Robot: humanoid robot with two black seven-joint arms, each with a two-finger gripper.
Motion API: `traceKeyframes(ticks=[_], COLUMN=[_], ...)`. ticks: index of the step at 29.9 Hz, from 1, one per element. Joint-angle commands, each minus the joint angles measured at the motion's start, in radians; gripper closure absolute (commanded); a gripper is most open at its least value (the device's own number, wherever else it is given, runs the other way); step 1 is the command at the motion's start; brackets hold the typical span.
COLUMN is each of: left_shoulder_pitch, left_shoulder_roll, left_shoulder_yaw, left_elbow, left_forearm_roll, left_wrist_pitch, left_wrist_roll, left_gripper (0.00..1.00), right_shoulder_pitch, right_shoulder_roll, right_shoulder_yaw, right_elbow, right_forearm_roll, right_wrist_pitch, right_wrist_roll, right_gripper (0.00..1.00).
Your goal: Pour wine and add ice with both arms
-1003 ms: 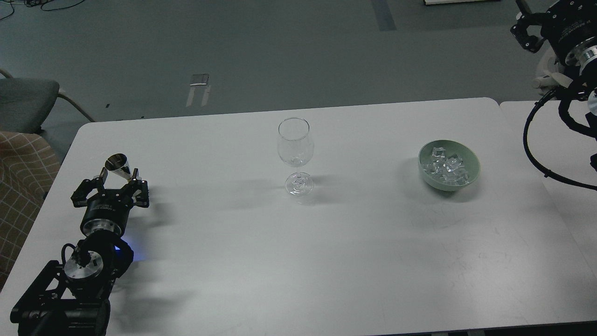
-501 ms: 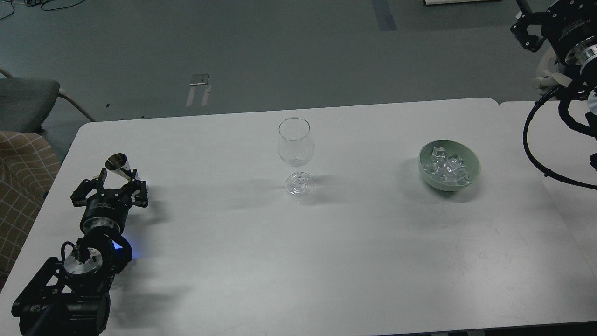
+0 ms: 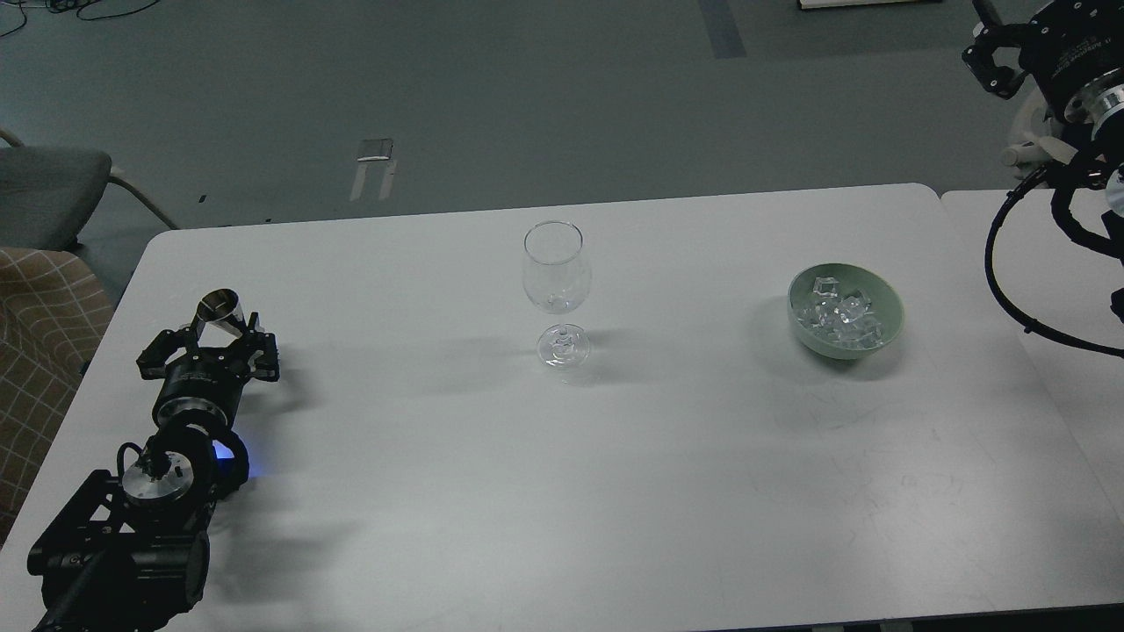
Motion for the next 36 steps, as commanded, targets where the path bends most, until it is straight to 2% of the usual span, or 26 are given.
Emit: traceKeyframes(ticks=[1, 10, 20, 36], left_shoulder_pitch=[-0.007, -0.009, 0.002, -0.001], left_shoulder_roll=[0.0, -0.002, -0.005, -0.006], left_shoulder_yaw=[0.0, 0.0, 0.002, 0.003], left_elbow=[0.002, 0.005, 0.006, 0.035], left_forearm_roll=[0.003, 0.026, 0.032, 0.034], left_wrist_pitch=[-0.001, -0.013, -0.122, -0.13], left_wrist_roll=[0.0, 0.006, 0.029, 0.046], left_gripper=[0.42, 0.49, 0.54, 0.57], right_shoulder_pitch=[-0.001, -0.001, -0.002, 0.001], right_shoulder_roll=[0.007, 0.007, 0.01, 0.004], right_shoulder_yaw=[0.0, 0.0, -0.001, -0.001], right_elbow=[0.0, -0.001, -0.001, -0.001], right_forearm_roll=[-0.001, -0.001, -0.002, -0.002], right_wrist_pitch=[0.0, 0.0, 0.0, -0.001], right_wrist_roll=[0.0, 0.0, 0.0, 0.0], right_gripper=[0.0, 0.0, 0.0, 0.0])
